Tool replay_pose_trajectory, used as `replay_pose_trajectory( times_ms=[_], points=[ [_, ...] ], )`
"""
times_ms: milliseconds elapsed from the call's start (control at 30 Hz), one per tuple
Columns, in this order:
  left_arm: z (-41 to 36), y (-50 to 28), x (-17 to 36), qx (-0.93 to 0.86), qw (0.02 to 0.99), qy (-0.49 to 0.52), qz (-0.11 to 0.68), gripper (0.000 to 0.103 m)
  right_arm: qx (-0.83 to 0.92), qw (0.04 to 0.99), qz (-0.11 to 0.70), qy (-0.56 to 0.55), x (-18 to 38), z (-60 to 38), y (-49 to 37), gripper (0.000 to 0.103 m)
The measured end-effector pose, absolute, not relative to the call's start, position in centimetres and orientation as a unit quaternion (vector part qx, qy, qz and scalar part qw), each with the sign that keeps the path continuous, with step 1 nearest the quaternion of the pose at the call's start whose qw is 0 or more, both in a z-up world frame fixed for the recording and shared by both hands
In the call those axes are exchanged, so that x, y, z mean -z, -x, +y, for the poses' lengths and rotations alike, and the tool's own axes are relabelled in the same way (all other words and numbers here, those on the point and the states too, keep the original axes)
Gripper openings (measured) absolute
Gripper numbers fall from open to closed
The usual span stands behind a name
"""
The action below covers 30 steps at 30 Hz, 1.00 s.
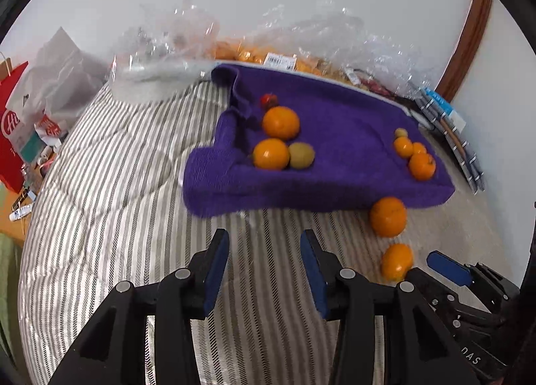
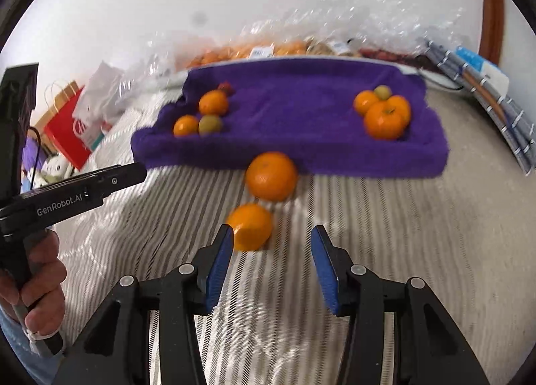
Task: Organize fruits
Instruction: 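Grasp an orange on the bedspread with the right gripper, then grasp another orange with the left gripper while the right gripper holds its orange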
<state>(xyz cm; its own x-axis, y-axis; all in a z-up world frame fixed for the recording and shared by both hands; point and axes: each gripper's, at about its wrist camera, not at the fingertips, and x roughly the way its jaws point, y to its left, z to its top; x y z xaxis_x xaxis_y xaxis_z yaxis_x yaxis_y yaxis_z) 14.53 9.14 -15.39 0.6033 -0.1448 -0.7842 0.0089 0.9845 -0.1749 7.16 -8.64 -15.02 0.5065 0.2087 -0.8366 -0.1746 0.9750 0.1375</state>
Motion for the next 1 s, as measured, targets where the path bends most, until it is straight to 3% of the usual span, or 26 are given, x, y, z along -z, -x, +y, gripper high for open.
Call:
replay_pose_trajectory(
  times_ms=[200,267,333,1000],
  points=[
    [10.0,-14.6,17.1,0.041,0.886,0.09,0.452,0.042,-0.116,0.864,0.49,-0.016,16.5,-7.1,-8.2,0.048],
    [10.4,-14.6,17.6,0.037,0.884,0.092,0.457,0.042,-0.112,0.861,0.496,-0.013,17.0,-6.8,-8.7,0.045],
    [10.6,-14.4,17.6,0.039,0.888,0.091,0.45,0.042,-0.107,0.866,0.488,-0.002,17.0,-6.4,-8.7,0.036],
    [3.6,-12.7,17.9,0.045,0.894,0.03,0.445,0.042,-0.048,0.891,0.452,-0.022,14.3,-16.5,-5.5,0.036]
  ],
)
